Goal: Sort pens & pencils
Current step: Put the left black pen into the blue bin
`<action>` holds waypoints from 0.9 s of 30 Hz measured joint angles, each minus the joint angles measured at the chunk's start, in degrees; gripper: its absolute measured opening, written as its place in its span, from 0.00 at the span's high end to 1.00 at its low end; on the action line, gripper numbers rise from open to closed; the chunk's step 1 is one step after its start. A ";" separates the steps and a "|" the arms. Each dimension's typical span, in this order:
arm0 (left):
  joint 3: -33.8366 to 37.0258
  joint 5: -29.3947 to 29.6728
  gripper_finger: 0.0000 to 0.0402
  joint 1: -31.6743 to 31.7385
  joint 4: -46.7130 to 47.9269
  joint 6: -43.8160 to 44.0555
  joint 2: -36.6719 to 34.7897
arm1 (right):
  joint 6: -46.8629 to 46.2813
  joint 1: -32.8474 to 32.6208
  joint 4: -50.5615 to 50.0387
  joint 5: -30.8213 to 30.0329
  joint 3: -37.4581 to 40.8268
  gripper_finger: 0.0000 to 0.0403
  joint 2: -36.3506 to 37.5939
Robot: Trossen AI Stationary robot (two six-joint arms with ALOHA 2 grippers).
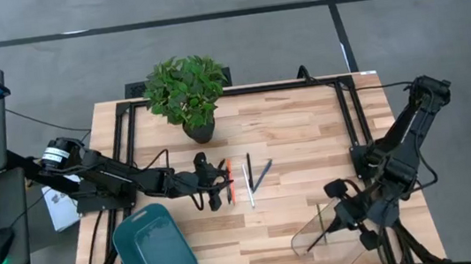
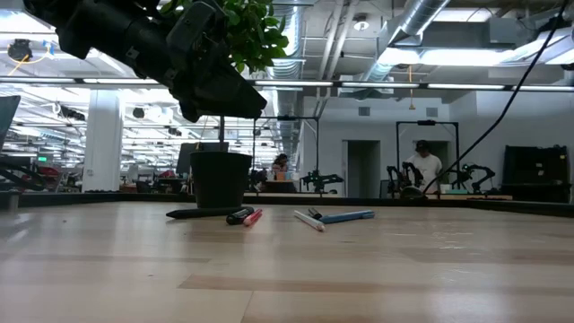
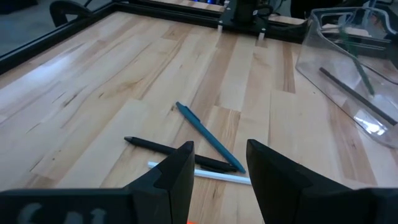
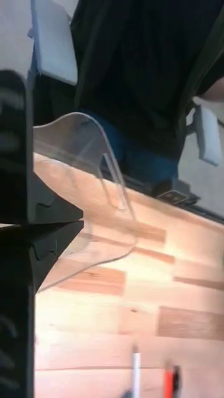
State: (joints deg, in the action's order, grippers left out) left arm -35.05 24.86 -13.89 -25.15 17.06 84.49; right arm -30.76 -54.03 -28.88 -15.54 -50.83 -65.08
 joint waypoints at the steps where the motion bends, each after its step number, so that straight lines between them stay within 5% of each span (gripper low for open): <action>1: 0.00 0.00 0.66 0.00 0.00 0.05 0.00 | -0.80 -0.26 -0.08 -0.01 0.00 0.97 0.00; 6: 0.00 0.00 0.66 0.00 0.00 0.11 0.00 | -1.38 -1.69 0.15 -2.02 0.00 0.91 0.00; 15: 0.00 -0.02 0.66 0.00 0.02 0.11 0.00 | -0.60 -1.85 0.18 -2.96 0.00 0.97 -0.02; 27: 0.00 1.49 0.66 0.00 0.00 0.75 -0.02 | 10.38 5.47 0.61 -22.42 0.00 0.85 -0.04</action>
State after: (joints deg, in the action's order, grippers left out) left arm -35.05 26.36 -13.89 -25.15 17.81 84.47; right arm -20.38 -48.56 -28.27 -37.96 -50.83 -65.12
